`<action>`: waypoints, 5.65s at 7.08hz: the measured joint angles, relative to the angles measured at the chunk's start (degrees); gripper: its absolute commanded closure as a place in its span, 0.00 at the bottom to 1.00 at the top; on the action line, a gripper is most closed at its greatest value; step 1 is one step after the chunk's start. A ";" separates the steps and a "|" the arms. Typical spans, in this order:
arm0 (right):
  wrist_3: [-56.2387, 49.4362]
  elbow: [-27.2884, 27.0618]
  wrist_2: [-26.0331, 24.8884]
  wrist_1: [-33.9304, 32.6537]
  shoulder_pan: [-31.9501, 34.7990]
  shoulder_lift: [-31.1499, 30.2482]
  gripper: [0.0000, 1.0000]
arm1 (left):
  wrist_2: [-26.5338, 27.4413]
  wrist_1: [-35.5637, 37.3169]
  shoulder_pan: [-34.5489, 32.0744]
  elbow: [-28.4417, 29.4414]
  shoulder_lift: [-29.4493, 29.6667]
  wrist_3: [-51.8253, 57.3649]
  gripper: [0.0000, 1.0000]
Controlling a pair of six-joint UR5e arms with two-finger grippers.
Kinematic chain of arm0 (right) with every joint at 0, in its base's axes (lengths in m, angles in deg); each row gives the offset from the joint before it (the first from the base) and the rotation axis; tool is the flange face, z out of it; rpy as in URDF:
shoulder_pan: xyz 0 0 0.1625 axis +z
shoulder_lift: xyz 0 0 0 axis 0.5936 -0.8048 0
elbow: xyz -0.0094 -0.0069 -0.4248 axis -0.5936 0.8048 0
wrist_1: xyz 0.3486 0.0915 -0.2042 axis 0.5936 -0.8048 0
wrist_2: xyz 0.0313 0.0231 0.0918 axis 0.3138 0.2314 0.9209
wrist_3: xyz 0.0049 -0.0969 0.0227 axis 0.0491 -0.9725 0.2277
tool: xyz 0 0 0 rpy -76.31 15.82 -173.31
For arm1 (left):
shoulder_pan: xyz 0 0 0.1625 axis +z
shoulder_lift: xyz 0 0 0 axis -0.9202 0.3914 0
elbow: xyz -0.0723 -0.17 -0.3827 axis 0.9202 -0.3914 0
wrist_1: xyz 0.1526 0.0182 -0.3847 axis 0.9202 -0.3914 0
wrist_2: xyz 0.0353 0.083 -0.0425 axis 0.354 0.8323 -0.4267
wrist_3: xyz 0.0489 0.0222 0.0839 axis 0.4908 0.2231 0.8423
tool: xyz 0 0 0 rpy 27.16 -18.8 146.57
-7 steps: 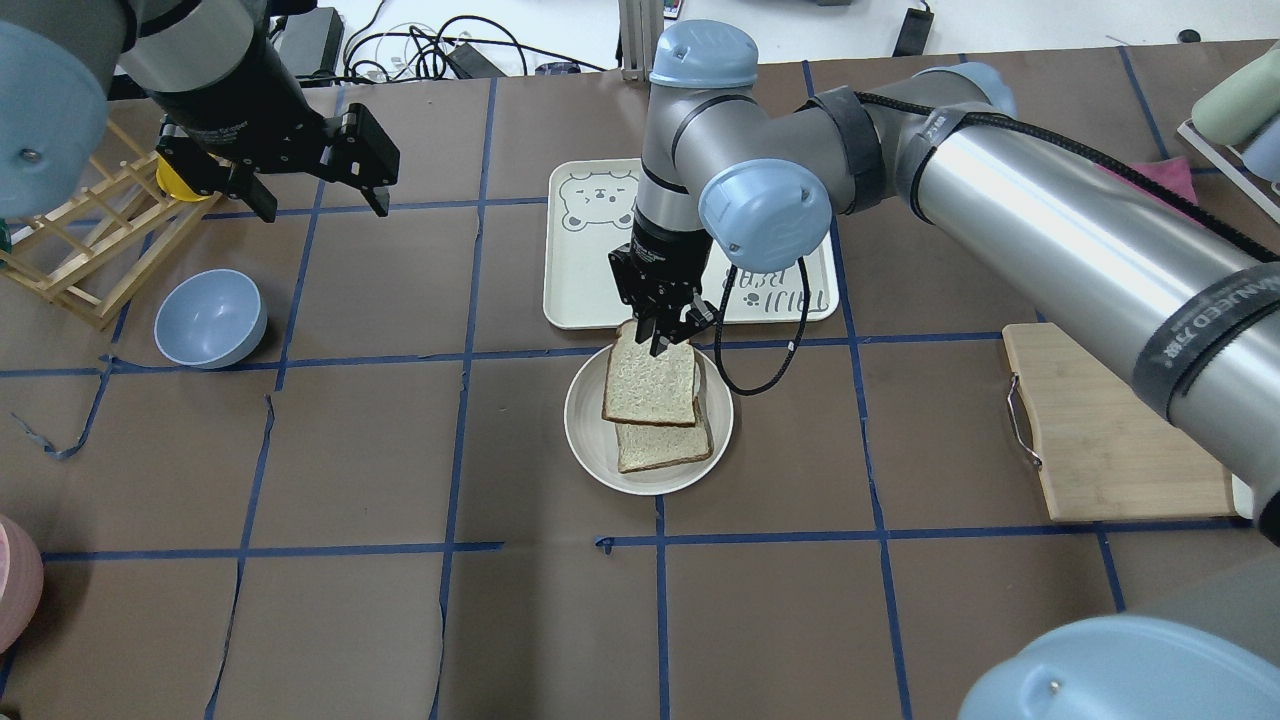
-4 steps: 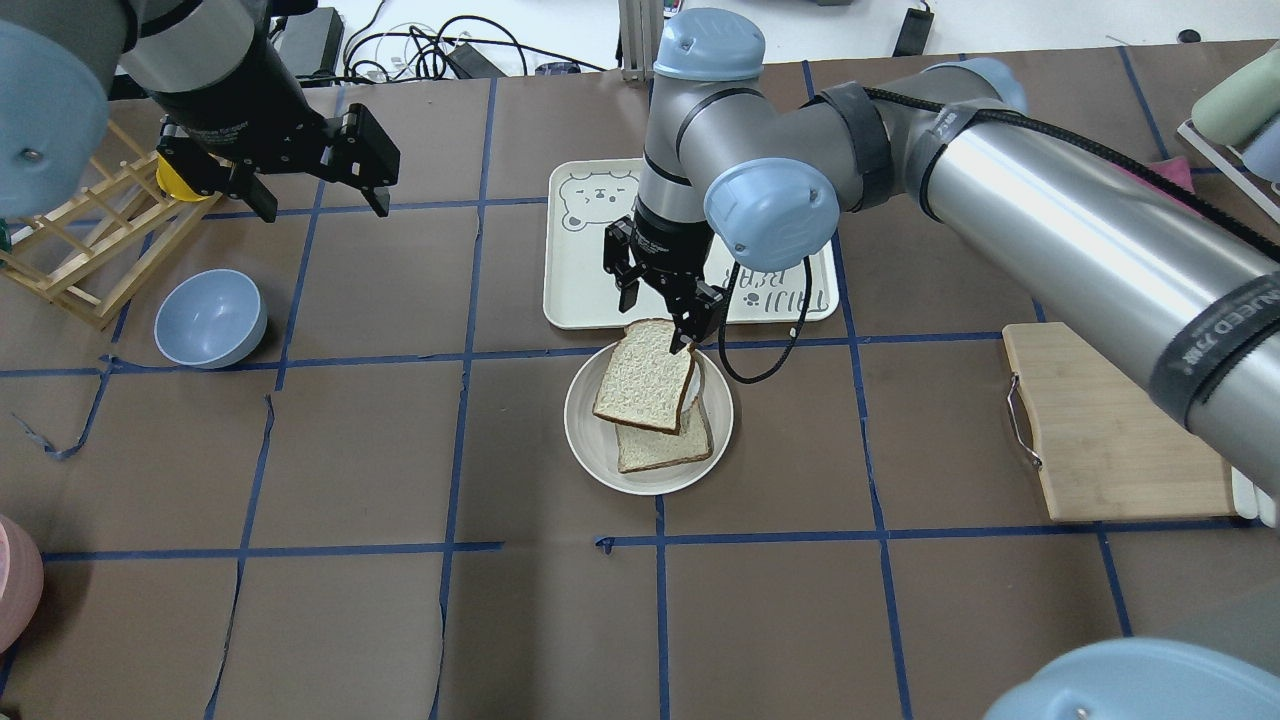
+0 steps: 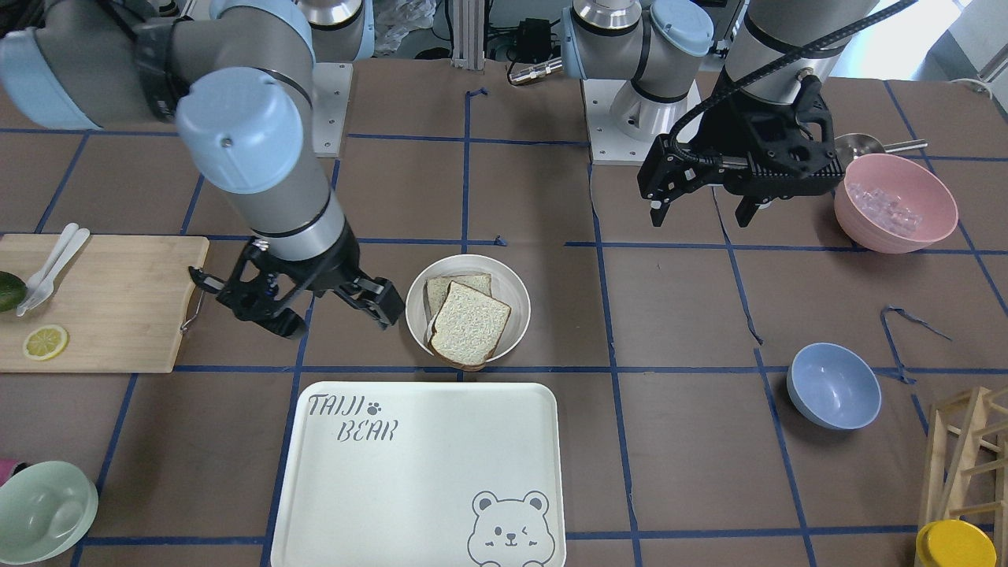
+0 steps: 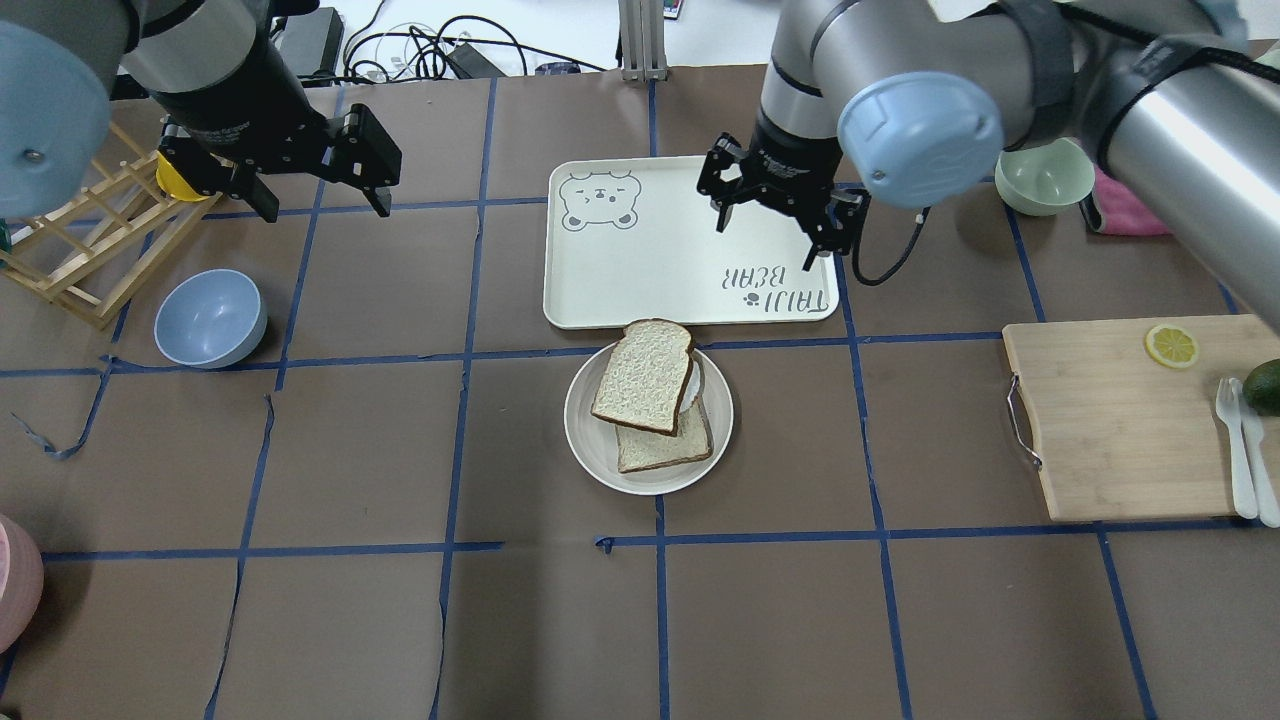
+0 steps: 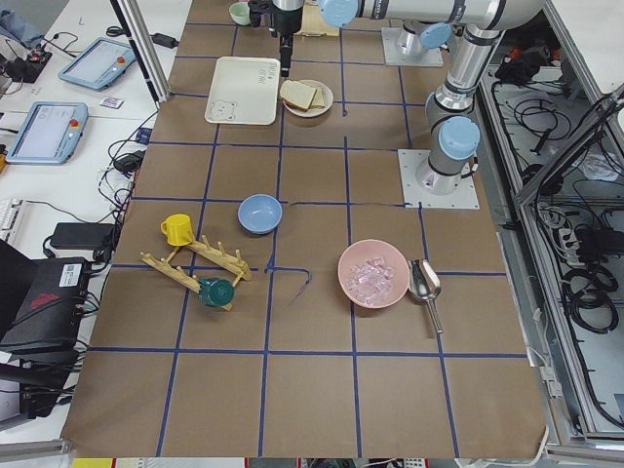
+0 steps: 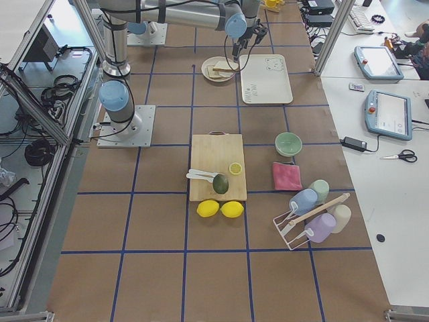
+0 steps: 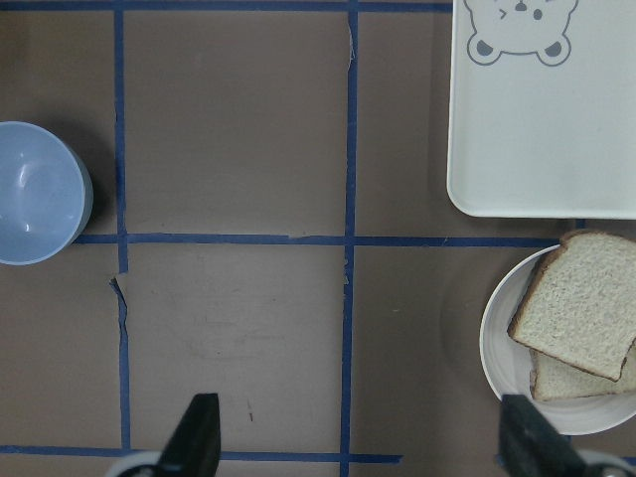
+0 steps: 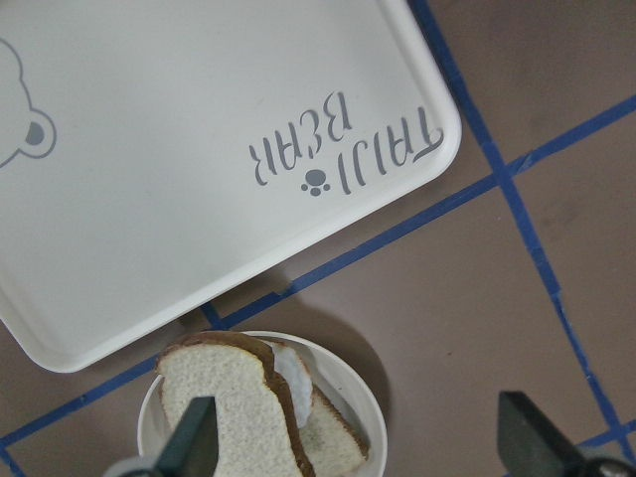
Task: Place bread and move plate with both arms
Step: 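Raise the right gripper away from the plate back toward its start, then reach the left gripper to the plate rim and grip it, then slide the plate with the left gripper onto the bear-print tray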
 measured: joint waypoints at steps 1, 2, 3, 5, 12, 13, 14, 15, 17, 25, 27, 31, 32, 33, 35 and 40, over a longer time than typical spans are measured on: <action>-7.71 -0.03 -2.98 1.70 -2.88 -1.94 0.00 | 0.00 -0.04 -0.14 -0.06 -0.03 -0.15 0.00; -14.74 -0.07 -5.19 4.88 -5.28 -3.89 0.00 | -0.34 -0.12 -0.25 -0.11 -0.06 -0.30 0.00; -20.24 -0.11 -6.15 8.71 -7.11 -6.13 0.00 | -0.94 -0.24 -0.32 -0.13 -0.10 -0.43 0.00; -25.11 -0.39 -6.23 14.12 -8.74 -10.55 0.00 | -1.44 -0.30 -0.37 -0.10 -0.11 -0.92 0.00; -32.61 -1.25 -5.53 18.30 -9.00 -14.32 0.00 | -0.58 -0.75 0.34 0.00 0.15 -1.90 0.00; -32.66 -1.31 -5.50 18.34 -8.99 -14.49 0.00 | -0.71 -0.75 0.34 0.01 0.75 -3.51 0.00; -32.71 -1.34 -5.46 18.36 -8.99 -14.58 0.00 | -1.14 -0.64 0.19 0.01 1.47 -5.94 0.00; -32.72 -1.36 -5.44 18.36 -8.99 -14.64 0.00 | -1.41 -0.43 -0.07 -0.22 2.55 -8.21 0.01; -32.67 -1.37 -5.43 18.37 -8.99 -14.63 0.00 | -5.11 1.88 -0.29 -3.42 5.21 -10.68 0.02; -32.66 -1.46 -5.43 18.48 -8.96 -14.54 0.00 | -10.97 32.91 -8.33 -29.13 10.70 -18.47 0.02; -32.70 -1.61 -5.47 18.61 -8.94 -14.53 0.00 | -11.07 34.32 -8.67 -30.22 12.40 -18.36 0.08; -32.64 -2.01 -5.43 18.36 -8.94 -14.59 0.00 | -11.10 39.12 -9.52 -30.75 16.58 -18.32 0.37; -32.62 -2.02 -5.43 18.33 -8.91 -14.63 0.00 | -11.29 40.09 -9.77 -30.75 17.42 -18.42 0.65; -32.64 -2.01 -5.43 18.33 -8.90 -14.64 0.00 | -11.69 40.61 -10.02 -30.76 17.88 -18.53 0.77; -32.66 -1.96 -5.43 18.29 -8.90 -14.64 0.00 | -12.15 40.97 -10.22 -30.73 18.02 -18.59 0.88; -32.67 -1.90 -5.40 18.24 -8.90 -14.61 0.00 | -14.19 41.32 -10.31 -29.66 17.25 -18.53 0.95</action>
